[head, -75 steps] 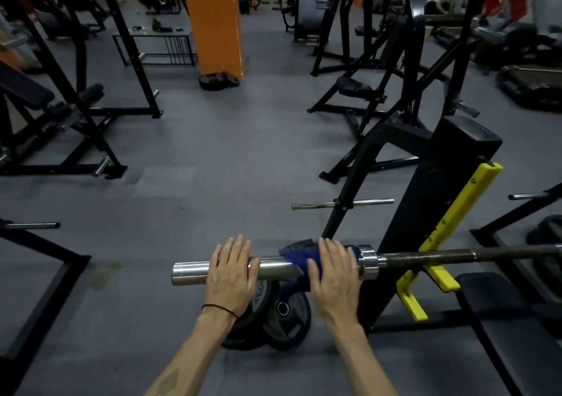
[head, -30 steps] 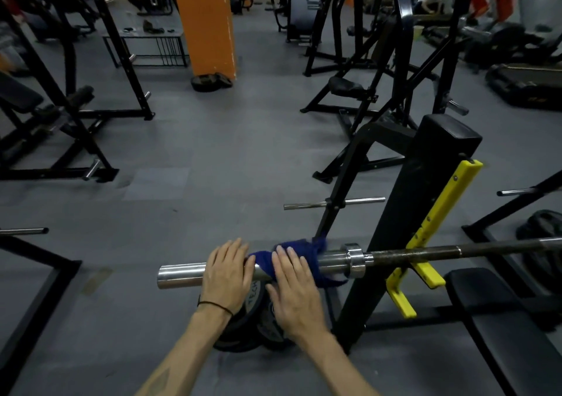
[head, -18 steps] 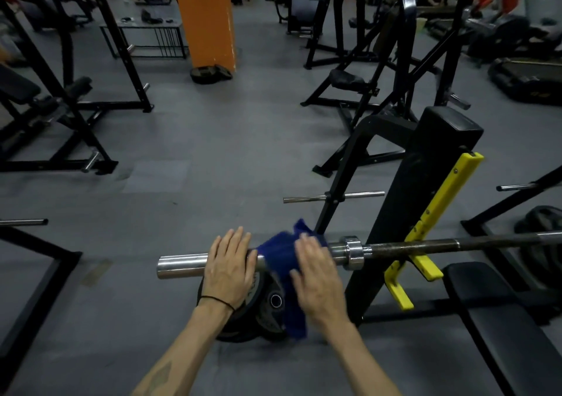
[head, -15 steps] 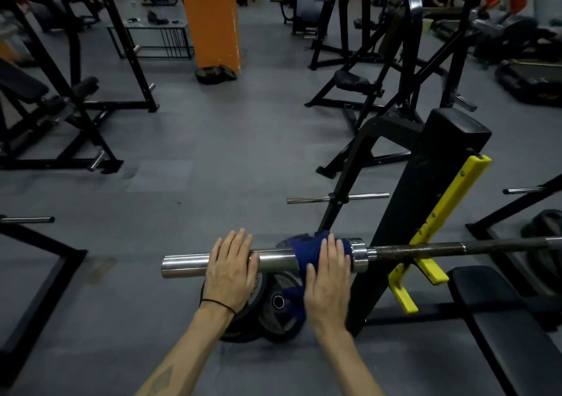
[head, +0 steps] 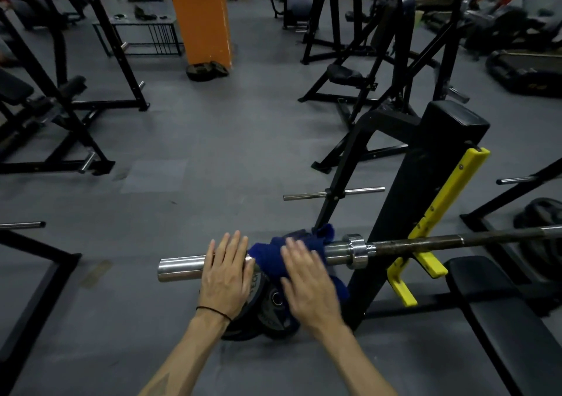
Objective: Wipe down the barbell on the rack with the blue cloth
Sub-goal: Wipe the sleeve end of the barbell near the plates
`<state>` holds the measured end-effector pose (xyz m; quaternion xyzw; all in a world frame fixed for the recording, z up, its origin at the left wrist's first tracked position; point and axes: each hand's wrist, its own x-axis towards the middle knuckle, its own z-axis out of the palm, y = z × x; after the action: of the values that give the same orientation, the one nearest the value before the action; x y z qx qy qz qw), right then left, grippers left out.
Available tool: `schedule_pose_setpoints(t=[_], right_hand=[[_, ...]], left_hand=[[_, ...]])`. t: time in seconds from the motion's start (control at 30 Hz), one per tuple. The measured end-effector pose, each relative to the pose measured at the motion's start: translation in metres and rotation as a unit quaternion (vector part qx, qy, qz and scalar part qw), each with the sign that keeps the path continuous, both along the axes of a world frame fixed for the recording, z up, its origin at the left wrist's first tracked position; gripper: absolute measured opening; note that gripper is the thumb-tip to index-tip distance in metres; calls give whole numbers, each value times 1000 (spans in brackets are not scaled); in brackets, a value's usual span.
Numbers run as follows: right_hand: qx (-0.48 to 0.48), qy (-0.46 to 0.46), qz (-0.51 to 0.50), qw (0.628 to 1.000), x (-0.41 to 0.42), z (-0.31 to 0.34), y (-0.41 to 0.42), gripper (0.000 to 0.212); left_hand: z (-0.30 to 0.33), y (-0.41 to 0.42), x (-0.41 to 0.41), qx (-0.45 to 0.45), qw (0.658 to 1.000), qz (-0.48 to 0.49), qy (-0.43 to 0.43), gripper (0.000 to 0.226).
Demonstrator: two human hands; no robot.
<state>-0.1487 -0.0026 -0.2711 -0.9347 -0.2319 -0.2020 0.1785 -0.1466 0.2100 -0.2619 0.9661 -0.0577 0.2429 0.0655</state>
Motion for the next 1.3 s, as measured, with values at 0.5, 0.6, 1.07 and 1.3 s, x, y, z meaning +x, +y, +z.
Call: schedule_pose_setpoints(t=[0.5,0.6,1.07,1.3], right_hand=[[145,60,-170,973,-5,6,25,68],[18,28,12,999,-7,5,35,69],[155,65,-174,970,-4,6,4,65],[13,18,-32,999,5,2,-11,65]], left_hand=[[39,-3,47,32,971,117,207,50],[32,-3,37,-7,989,106,105,54],[21,6,1,-105,992,75,12,46],[16,6,-6,-76,995,67,-1,44]])
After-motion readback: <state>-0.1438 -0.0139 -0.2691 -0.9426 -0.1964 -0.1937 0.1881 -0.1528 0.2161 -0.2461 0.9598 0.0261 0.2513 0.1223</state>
